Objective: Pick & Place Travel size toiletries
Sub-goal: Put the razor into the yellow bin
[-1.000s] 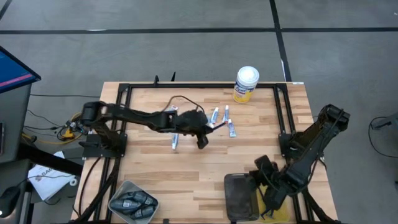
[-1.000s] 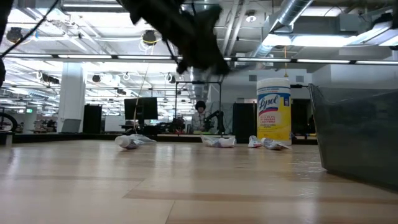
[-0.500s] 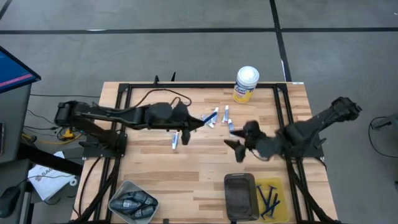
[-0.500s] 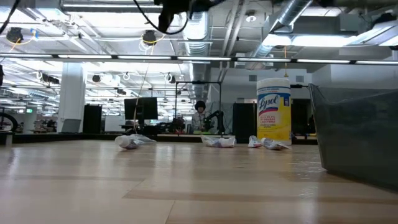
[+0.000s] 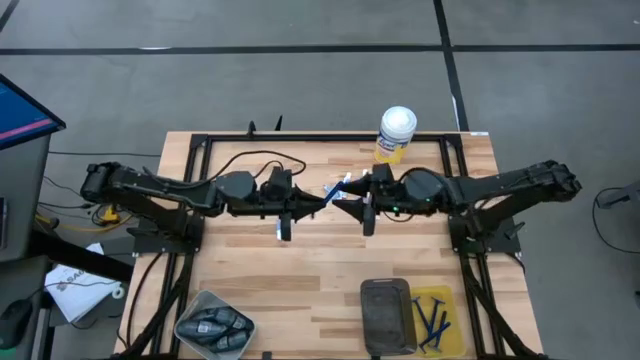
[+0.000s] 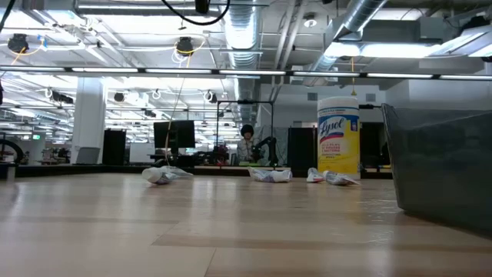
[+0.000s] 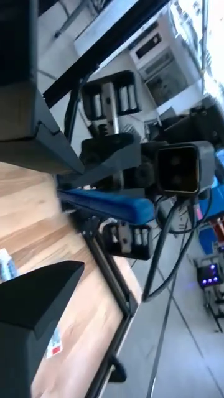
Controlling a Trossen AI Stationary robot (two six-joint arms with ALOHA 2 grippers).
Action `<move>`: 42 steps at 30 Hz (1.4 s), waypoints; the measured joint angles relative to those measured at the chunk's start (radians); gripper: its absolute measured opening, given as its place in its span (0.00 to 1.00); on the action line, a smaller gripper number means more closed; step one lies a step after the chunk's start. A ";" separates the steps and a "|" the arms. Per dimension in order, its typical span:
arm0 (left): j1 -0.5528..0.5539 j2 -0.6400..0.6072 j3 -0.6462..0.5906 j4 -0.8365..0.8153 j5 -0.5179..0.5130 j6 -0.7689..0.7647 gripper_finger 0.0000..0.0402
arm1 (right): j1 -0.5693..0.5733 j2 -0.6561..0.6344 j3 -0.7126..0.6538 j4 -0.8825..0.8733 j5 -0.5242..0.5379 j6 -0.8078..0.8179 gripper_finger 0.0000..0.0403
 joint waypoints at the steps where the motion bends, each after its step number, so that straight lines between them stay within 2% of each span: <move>1: 0.000 0.000 0.000 0.000 -0.003 0.000 0.06 | -0.008 0.012 0.000 0.023 -0.018 -0.003 0.57; 5: 0.000 0.000 0.000 0.007 -0.007 0.001 0.06 | -0.027 0.032 -0.001 0.053 -0.069 -0.007 0.57; 19: 0.000 0.001 0.000 0.026 -0.006 -0.005 0.06 | -0.072 0.068 0.000 0.151 -0.073 -0.062 0.55; 23: 0.001 0.002 0.000 0.025 -0.008 -0.006 0.06 | -0.082 0.071 0.000 0.157 -0.074 -0.077 0.43; 30: 0.003 0.002 0.000 0.032 -0.018 -0.018 0.06 | -0.092 0.071 0.000 0.194 -0.089 -0.091 0.06; 39: 0.005 0.001 0.000 0.041 -0.014 -0.023 0.06 | -0.094 0.071 0.000 0.219 -0.100 -0.077 0.05; 42: 0.005 0.001 0.000 0.040 -0.018 -0.025 0.09 | -0.094 0.072 0.000 0.220 -0.073 -0.058 0.05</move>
